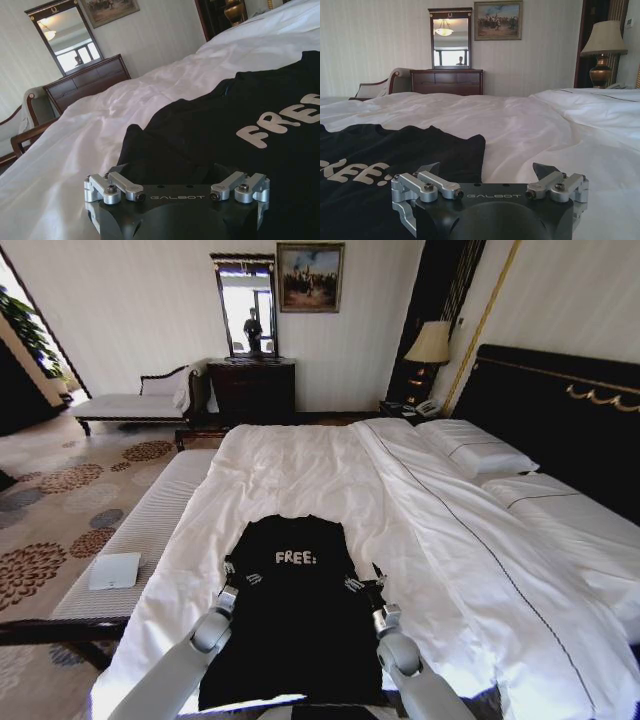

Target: Fold the clothes on the bed.

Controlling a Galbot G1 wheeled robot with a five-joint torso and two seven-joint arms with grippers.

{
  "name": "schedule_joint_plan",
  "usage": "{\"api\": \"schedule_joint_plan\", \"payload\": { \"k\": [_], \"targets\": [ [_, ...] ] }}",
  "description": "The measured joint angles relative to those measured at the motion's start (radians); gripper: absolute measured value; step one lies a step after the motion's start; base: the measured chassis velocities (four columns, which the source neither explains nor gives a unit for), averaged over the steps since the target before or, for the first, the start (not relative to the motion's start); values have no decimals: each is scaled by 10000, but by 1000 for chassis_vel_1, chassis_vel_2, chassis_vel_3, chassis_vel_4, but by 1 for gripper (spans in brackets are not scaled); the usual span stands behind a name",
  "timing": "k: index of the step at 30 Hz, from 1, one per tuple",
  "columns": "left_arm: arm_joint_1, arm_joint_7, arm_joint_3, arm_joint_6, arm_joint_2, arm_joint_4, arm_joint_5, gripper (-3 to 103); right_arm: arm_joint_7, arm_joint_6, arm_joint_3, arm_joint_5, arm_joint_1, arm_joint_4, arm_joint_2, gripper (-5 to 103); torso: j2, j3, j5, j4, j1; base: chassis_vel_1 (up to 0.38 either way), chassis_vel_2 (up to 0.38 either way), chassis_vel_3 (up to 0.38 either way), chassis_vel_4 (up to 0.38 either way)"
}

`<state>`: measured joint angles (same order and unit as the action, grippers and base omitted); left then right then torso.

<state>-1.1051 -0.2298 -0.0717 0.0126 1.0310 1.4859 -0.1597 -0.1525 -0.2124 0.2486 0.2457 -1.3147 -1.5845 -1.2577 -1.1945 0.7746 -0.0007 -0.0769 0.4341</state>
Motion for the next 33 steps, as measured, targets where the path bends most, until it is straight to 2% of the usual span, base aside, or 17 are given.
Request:
{"api": "schedule_joint_plan", "payload": {
  "k": [2, 7, 9, 13, 15, 19, 21, 25, 33],
  "targets": [
    [38, -2, 42, -31, 7, -32, -50, 93, 0, 2, 0, 6, 2, -8, 4, 100, 0, 0, 0, 0, 0, 0, 0, 0, 0],
    [124, -1, 256, -123, 20, -139, -98, 67, -1, 16, 13, 59, 45, -15, 28, 100, 0, 0, 0, 0, 0, 0, 0, 0, 0],
    [126, 6, 273, -126, 33, -166, -81, 67, -1, 19, 17, 69, 52, -15, 32, 100, 0, 0, 0, 0, 0, 0, 0, 0, 0],
    [167, 17, 284, -123, 108, -300, 15, 45, -5, 23, 34, 97, 62, -16, 56, 100, 0, 0, 0, 0, 0, 0, 0, 0, 0],
    [183, 16, 283, -119, 121, -318, 21, 45, -6, 23, 36, 102, 67, -16, 59, 100, 0, 0, 0, 0, 0, 0, 0, 0, 0],
    [228, -2, 262, -103, 140, -341, 12, 24, -11, 28, 36, 107, 86, -7, 59, 100, 0, 0, 0, 0, 0, 0, 0, 0, 0],
    [232, -3, 258, -100, 140, -341, 5, 24, -12, 28, 35, 107, 92, -2, 57, 100, 0, 0, 0, 0, 0, 0, 0, 0, 0],
    [242, 7, 249, -82, 120, -345, -31, 3, -19, 31, 15, 108, 140, 28, 54, 100, 0, 0, 0, 0, 0, 0, 0, 0, 0],
    [227, 22, 197, -55, 90, -273, -71, 0, -29, 35, 14, 111, 137, 31, 56, 100, 0, -1, 0, 0, 0, 0, 0, 0, 0]
  ]
}}
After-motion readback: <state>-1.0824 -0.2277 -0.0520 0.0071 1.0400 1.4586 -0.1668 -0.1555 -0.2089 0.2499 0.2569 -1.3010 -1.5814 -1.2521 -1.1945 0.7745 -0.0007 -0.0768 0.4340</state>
